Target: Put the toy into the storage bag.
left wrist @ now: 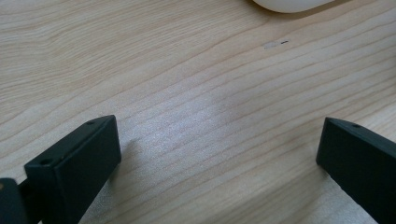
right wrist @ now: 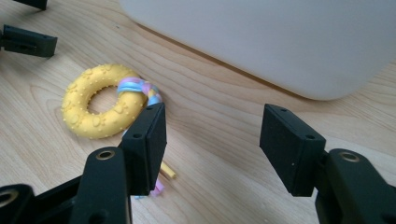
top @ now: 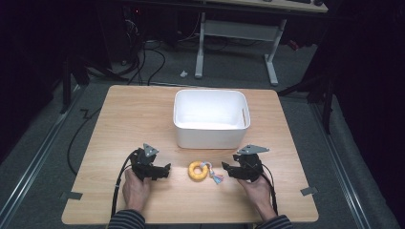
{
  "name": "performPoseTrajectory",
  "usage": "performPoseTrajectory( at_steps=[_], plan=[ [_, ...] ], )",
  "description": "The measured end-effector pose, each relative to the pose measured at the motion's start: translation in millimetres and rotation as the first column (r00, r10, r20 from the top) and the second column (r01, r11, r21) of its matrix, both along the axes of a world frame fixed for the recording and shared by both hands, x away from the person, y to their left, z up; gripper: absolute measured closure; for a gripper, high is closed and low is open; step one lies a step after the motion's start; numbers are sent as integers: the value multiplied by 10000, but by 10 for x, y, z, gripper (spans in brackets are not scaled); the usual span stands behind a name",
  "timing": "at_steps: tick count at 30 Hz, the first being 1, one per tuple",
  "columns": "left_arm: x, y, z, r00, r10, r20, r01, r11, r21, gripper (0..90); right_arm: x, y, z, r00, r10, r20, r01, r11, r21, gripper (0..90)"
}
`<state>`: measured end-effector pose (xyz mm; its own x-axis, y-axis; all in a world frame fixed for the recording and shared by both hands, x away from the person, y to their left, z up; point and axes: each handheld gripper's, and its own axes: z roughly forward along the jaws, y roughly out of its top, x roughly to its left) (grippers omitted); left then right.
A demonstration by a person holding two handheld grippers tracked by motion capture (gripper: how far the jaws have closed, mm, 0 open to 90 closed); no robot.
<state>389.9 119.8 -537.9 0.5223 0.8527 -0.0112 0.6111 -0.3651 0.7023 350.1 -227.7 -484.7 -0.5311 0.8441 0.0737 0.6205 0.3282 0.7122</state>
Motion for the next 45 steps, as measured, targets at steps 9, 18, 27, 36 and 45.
performPoseTrajectory(
  at_steps=[9,18,27,36,45],
  plan=[
    [-23,-20,0,9998,-218,2,218,9998,-8,0,49,202,4,9988,480,-123,-481,9988,-124,413],
    [-26,-31,0,9992,-402,1,402,9992,-11,0,91,419,-41,9943,980,-411,-995,9944,-351,441],
    [-27,-32,-1,9991,-426,8,426,9991,-9,0,178,630,-74,9868,1496,-625,-1532,9865,-573,486],
    [-30,-34,-1,9987,-518,9,518,9987,-19,0,277,744,-169,9847,1488,-905,-1557,9850,-744,520],
    [-34,-34,-1,9984,-570,13,570,9984,-15,0,325,781,-247,9807,1501,-1256,-1640,9805,-1087,532]
  ],
)
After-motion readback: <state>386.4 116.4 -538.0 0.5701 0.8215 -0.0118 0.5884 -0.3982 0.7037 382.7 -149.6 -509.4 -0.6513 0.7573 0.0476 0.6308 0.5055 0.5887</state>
